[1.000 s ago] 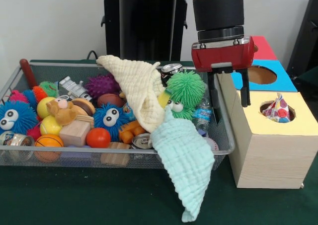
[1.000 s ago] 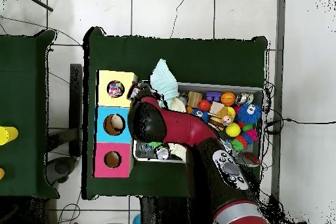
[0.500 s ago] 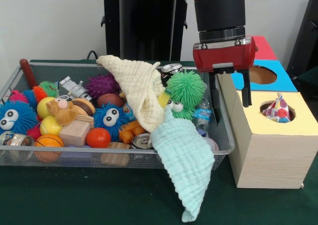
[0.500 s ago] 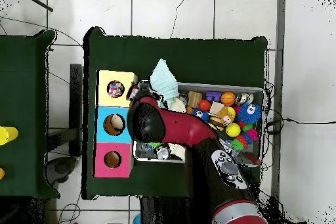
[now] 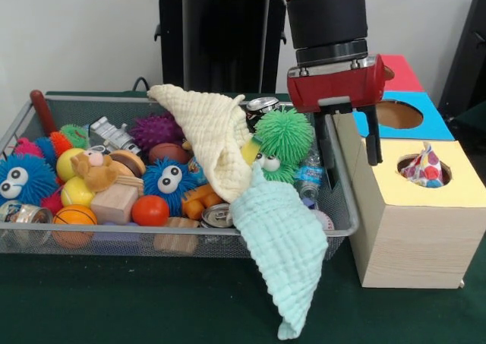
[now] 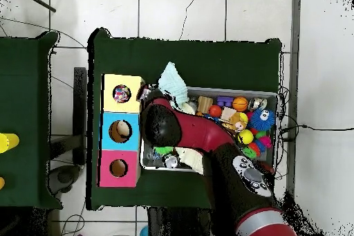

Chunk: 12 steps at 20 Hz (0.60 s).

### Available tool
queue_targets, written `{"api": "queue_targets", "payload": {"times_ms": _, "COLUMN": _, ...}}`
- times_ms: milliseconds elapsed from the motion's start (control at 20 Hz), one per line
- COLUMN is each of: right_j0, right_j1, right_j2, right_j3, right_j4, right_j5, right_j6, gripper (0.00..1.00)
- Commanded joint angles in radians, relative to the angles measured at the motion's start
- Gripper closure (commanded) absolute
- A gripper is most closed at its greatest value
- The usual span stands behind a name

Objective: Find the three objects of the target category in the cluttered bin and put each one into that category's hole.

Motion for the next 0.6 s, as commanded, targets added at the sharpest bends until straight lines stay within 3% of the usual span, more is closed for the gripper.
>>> {"api": "queue_targets", "payload": {"times_ms": 50, "right_j0": -0.05, "right_j1": 0.025, "right_j2": 0.139, "right_j3": 0.014, "right_j4": -0.018, "right_j5": -0.009, "right_j6": 0.124, "gripper": 0.0}}
{"api": "queue_targets", "payload": {"times_ms": 600, "right_j0": -0.062, "right_j1": 0.012, "right_j2": 0.179, "right_j3": 0.005, "right_j4": 0.002, "right_j5": 0.028, "right_j6": 0.125, "gripper": 0.0}}
